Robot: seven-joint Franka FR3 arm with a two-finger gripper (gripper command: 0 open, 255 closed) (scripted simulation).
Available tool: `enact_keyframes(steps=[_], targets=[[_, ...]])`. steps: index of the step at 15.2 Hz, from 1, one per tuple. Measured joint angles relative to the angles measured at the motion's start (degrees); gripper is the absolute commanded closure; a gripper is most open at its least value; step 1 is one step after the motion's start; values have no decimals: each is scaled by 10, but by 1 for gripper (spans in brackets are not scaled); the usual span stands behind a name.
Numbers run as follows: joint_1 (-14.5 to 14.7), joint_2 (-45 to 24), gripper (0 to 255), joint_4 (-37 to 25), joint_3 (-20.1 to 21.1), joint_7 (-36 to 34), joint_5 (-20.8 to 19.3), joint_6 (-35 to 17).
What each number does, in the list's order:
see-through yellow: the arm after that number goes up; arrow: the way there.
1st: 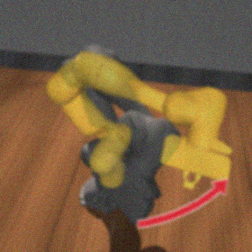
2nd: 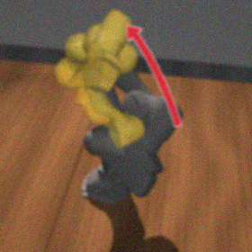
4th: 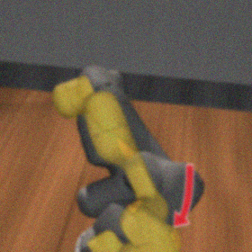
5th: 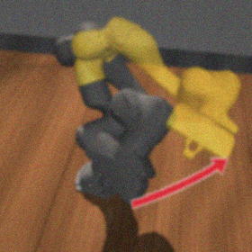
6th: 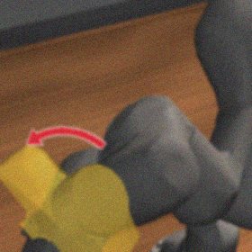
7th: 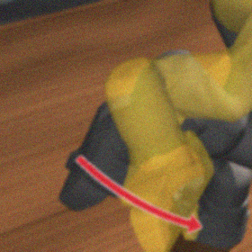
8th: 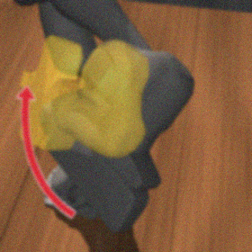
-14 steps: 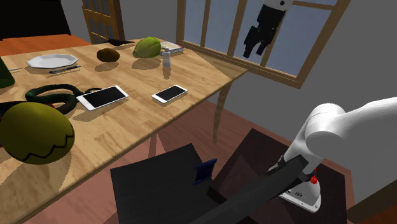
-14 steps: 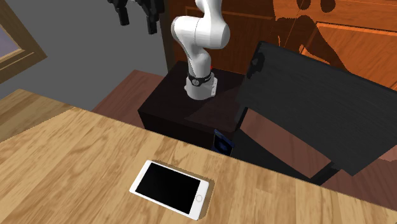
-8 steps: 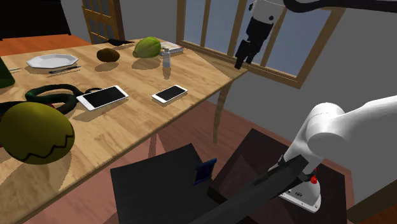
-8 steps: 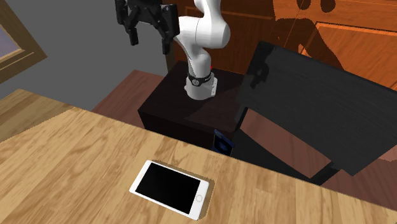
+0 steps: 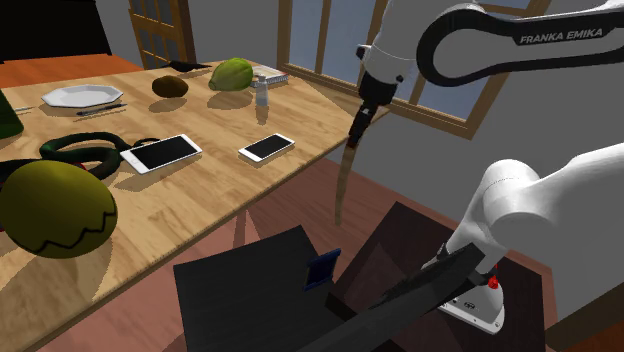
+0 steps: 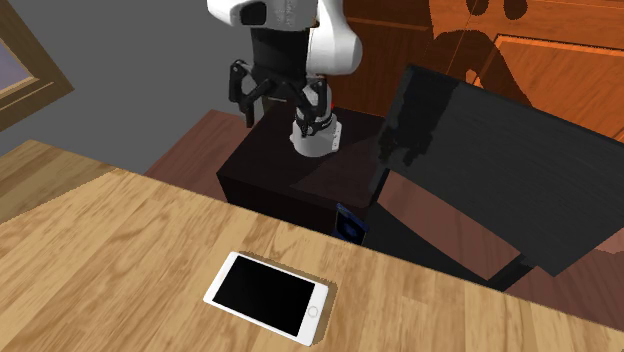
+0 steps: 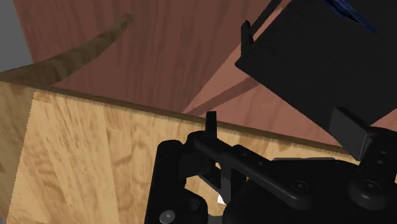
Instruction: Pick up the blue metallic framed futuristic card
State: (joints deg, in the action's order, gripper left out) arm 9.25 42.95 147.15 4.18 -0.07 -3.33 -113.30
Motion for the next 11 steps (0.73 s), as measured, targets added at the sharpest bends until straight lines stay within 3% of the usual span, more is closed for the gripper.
enact_keyframes(steps=[11], targets=[[85,-79,0,126,73,53,-25,-214]])
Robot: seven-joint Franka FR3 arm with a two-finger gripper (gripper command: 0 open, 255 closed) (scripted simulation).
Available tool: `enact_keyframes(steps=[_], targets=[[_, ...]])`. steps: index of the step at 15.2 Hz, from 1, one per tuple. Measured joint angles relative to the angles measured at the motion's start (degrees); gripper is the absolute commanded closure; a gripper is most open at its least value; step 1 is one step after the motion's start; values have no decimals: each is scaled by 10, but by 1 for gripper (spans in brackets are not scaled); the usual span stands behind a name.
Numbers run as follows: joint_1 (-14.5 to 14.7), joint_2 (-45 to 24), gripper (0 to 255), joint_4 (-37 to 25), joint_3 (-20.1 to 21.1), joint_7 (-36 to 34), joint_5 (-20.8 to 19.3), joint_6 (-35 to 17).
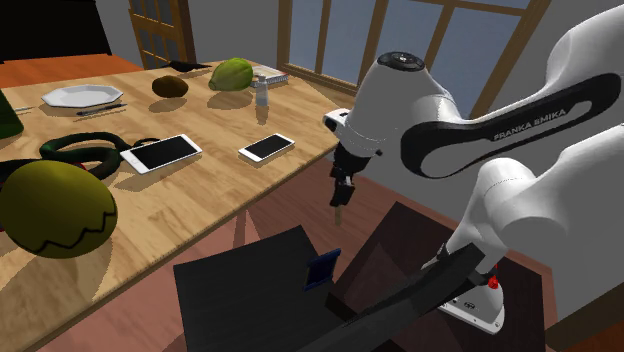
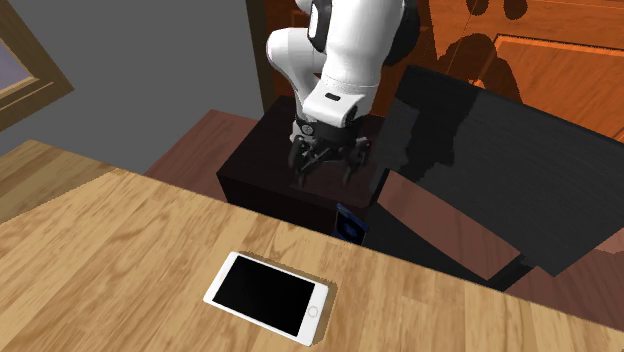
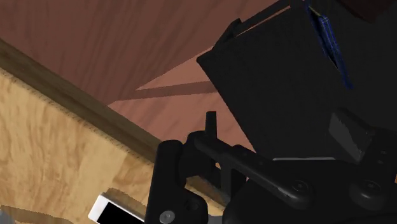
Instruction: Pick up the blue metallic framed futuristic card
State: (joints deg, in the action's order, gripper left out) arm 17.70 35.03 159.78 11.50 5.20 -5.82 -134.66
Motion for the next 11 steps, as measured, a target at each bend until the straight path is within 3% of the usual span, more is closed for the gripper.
enact_keyframes(steps=[6,11], targets=[[14,-83,0,46,49,9,-49,-132],[-34,-179,0,66,139,-48,-160,-248]])
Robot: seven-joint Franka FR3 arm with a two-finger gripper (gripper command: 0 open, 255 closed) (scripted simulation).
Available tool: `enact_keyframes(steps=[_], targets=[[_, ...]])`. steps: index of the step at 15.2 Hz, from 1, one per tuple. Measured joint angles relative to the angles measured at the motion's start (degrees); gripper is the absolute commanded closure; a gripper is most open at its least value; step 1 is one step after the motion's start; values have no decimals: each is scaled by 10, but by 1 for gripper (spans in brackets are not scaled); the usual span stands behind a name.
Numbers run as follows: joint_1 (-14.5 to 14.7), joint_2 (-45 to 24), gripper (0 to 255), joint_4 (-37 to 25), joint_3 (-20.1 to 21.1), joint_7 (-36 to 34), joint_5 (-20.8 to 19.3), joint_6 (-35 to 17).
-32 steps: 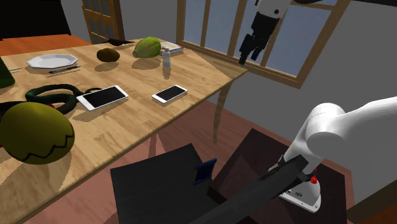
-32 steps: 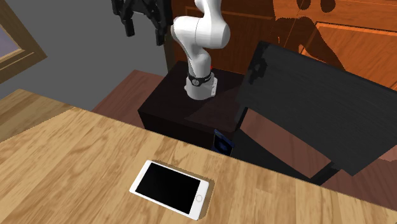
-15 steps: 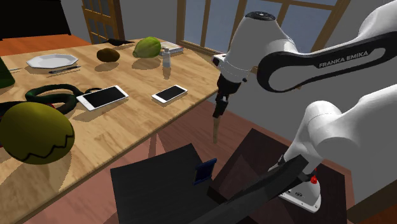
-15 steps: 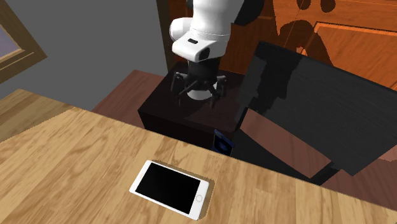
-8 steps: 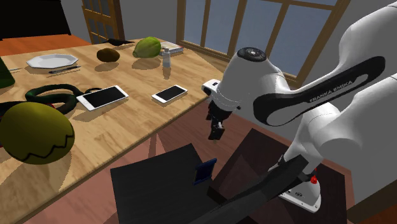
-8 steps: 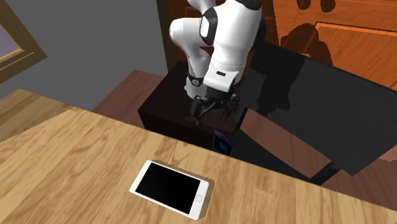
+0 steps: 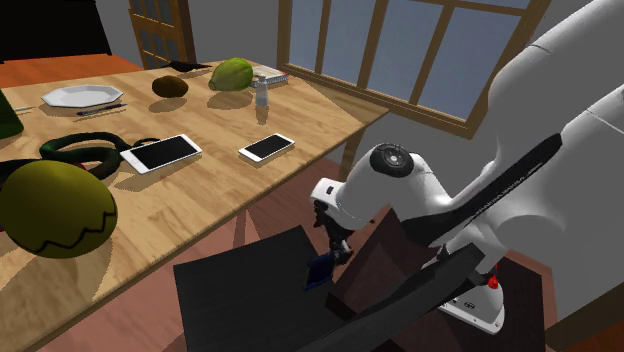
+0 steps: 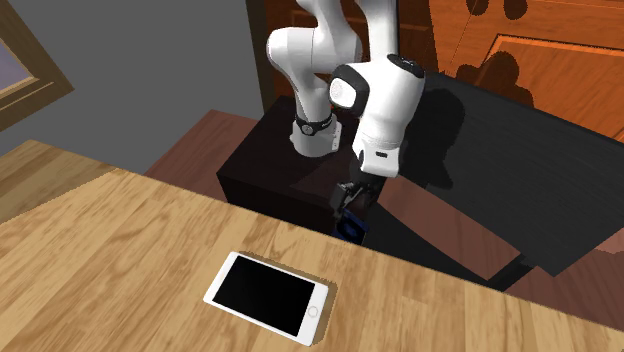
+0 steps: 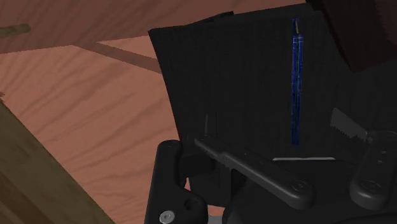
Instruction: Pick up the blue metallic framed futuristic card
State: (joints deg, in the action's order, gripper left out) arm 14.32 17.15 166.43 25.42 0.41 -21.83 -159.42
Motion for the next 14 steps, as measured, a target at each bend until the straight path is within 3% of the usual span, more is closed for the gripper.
enact_keyframes(steps=[2,6,8,10,11,14], targets=[[-54,-39,0,2,51,-49,-85,-39],[-153,-104,0,-21,126,-176,-250,-65],[-187,-138,0,-36,145,-249,-341,-63],[-200,-165,0,-47,148,-309,-416,-56],[-202,-172,255,-51,147,-325,-435,-54],[-203,-179,255,-54,146,-339,-454,-53]])
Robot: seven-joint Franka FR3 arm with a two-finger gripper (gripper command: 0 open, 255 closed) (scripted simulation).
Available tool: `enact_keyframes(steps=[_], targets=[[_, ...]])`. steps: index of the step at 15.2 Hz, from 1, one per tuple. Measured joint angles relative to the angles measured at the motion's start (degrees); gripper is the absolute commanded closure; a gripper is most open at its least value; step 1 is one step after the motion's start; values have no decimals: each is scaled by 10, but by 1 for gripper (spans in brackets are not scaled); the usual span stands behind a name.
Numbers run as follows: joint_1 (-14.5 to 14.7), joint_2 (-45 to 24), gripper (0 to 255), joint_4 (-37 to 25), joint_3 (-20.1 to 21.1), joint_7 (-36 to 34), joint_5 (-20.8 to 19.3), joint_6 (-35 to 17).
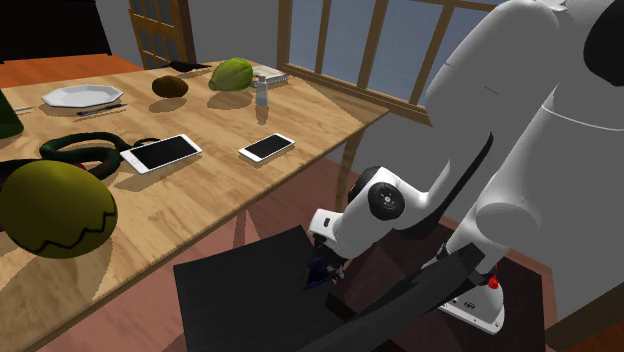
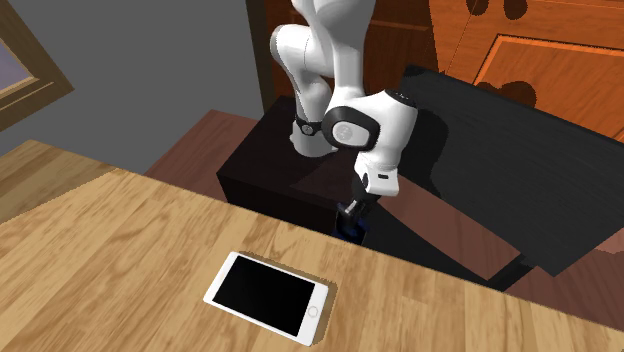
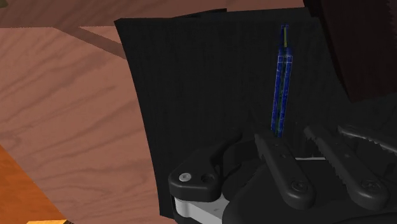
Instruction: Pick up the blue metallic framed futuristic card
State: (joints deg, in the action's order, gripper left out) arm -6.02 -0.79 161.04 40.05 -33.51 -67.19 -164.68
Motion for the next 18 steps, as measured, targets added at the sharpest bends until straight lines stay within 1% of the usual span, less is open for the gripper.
enact_keyframes(steps=[7,8,9,11,12,13,14,16,17,18], targets=[[0,-1,255,-1,0,-2,-2,1],[1,7,255,4,2,12,14,-2],[3,21,255,10,4,36,44,-7],[16,52,255,25,2,101,123,-14],[34,74,255,35,-5,147,179,-17],[51,87,255,40,-14,181,224,-15],[67,97,255,43,-24,208,258,-12],[117,128,255,53,-56,272,339,0],[137,140,255,59,-74,297,367,7],[150,148,255,61,-89,314,373,15]])
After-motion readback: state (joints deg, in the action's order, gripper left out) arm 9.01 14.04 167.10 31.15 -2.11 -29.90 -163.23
